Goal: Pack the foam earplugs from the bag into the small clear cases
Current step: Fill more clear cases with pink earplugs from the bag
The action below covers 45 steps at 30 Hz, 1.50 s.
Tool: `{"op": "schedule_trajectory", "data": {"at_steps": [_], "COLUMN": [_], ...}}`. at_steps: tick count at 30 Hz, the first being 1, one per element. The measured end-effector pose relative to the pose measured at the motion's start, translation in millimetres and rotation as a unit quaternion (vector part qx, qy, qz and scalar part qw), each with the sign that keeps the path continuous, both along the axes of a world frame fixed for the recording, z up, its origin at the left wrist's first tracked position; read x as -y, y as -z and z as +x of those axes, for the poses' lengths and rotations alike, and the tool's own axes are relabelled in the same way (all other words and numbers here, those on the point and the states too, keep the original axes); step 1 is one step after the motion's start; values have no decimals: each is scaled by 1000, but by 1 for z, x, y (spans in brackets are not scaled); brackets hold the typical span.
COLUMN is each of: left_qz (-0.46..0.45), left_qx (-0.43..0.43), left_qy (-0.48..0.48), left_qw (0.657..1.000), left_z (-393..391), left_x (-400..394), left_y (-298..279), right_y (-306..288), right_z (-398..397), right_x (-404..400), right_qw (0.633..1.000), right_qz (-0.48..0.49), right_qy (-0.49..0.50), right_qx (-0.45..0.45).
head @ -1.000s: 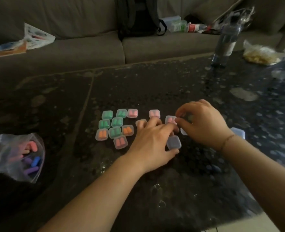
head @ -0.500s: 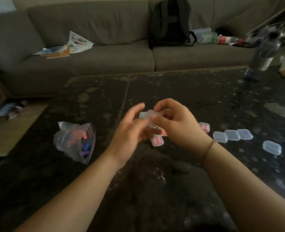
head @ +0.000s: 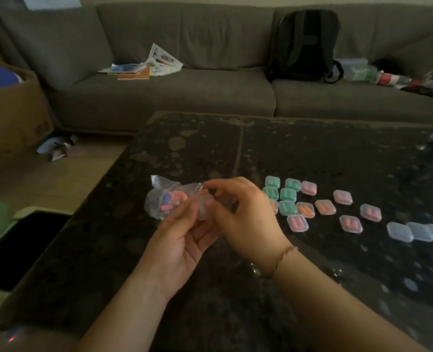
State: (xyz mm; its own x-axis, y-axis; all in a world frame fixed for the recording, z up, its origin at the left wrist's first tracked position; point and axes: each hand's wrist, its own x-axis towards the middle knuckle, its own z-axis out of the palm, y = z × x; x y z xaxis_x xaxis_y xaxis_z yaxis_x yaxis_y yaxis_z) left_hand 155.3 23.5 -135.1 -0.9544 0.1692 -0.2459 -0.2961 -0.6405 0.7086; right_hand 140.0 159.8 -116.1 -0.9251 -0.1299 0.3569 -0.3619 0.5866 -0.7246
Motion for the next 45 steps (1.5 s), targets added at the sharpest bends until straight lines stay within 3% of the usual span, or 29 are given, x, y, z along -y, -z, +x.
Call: {"op": "schedule_trajectory", "data": {"at_steps": [3, 13, 22, 26, 30, 33, 35, 38, 42, 45], "left_qz": [42, 74, 63, 25, -54, -74, -76, -81, -118, -125], "left_qx": [23, 62, 17, -8, -25, -26, -33, 0, 33, 60], "left_qy": [-33, -35, -12, 20, 108, 171, 173, 100, -8, -75], "left_qw": [998, 995, 998, 999, 992, 982, 981, 992, 992, 987], "left_z": [-1, 8, 10, 11, 10, 11, 10, 2, -10, -13], "left_x": [7, 2, 4, 7, 16, 20, 24, 37, 62, 76], "left_y": [2, 2, 8, 6, 6, 6, 3, -4, -13, -15], "right_y": [3, 17, 22, 20, 14, 12, 12, 20, 42, 47], "right_z": [12, 12, 9, 10, 8, 8, 9, 7, -10, -27], "right_x": [3, 7, 6, 7, 3, 1, 1, 0, -1, 10], "right_qw": [996, 981, 971, 978, 991, 996, 996, 996, 982, 971], "right_qz": [10, 111, 126, 103, 5, 21, -6, -48, 179, 237], "right_qy": [-40, -7, 24, 22, 44, 15, -6, 30, 47, 21], "right_qx": [-78, -159, -200, -180, -130, -89, -85, -69, -16, 12]}}
